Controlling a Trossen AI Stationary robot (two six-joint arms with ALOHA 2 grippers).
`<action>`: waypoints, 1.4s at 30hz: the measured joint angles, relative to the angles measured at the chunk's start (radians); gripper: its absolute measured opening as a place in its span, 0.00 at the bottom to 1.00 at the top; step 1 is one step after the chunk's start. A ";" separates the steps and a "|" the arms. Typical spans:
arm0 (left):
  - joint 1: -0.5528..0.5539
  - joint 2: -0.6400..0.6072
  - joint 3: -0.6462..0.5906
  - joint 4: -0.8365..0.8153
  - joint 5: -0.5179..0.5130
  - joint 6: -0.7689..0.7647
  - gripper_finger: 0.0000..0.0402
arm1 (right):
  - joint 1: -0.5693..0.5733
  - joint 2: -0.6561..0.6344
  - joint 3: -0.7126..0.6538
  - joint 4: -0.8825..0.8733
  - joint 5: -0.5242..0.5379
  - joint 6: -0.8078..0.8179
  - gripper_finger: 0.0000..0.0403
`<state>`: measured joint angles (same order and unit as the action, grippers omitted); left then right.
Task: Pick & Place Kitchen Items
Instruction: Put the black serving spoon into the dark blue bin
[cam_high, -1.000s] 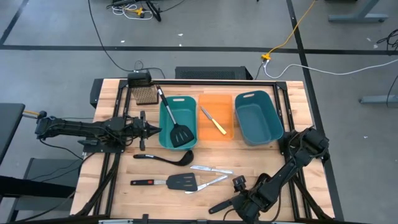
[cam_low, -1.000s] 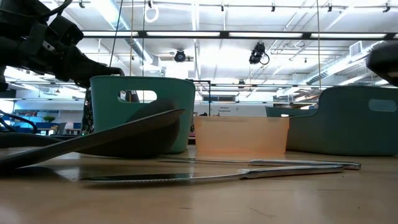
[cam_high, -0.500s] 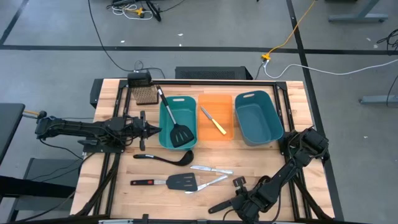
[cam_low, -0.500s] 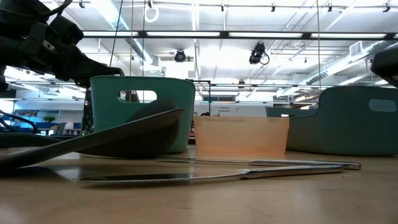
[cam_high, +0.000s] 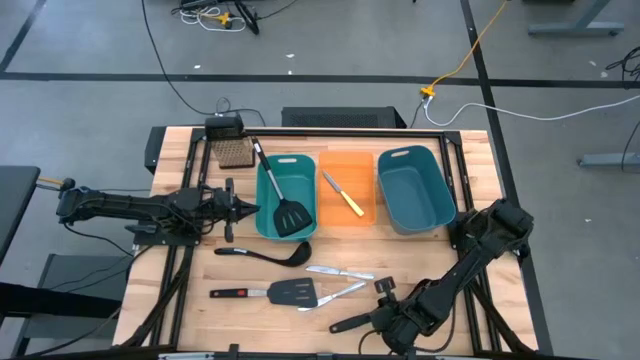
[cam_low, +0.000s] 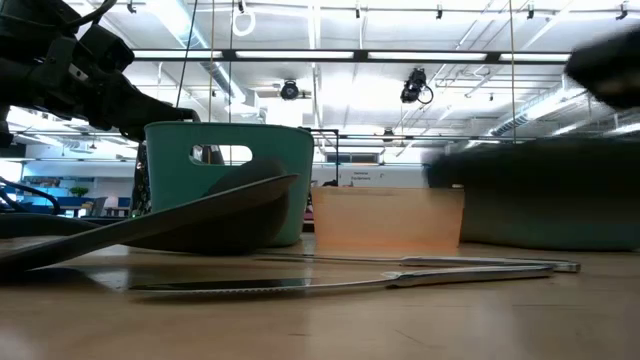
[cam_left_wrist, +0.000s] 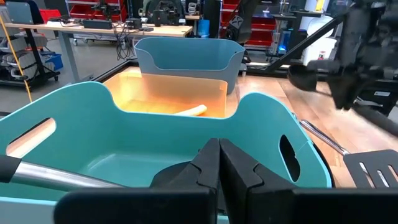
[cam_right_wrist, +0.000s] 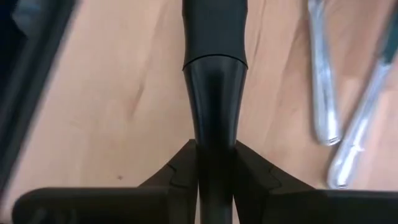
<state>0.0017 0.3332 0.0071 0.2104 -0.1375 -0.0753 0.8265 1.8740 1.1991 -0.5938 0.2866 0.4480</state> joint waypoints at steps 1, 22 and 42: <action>0.000 0.000 0.000 0.000 0.000 0.000 0.02 | 0.000 -0.017 0.000 0.000 0.012 -0.004 0.19; 0.000 0.000 0.000 0.000 0.000 0.002 0.02 | 0.008 -0.525 -0.307 0.287 0.328 -0.167 0.19; 0.000 0.000 0.000 0.000 0.000 0.003 0.02 | 0.003 -1.113 -0.842 0.906 0.442 -0.441 0.19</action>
<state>0.0017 0.3335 0.0071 0.2104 -0.1375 -0.0719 0.8299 0.7608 0.3567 0.3126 0.7281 0.0074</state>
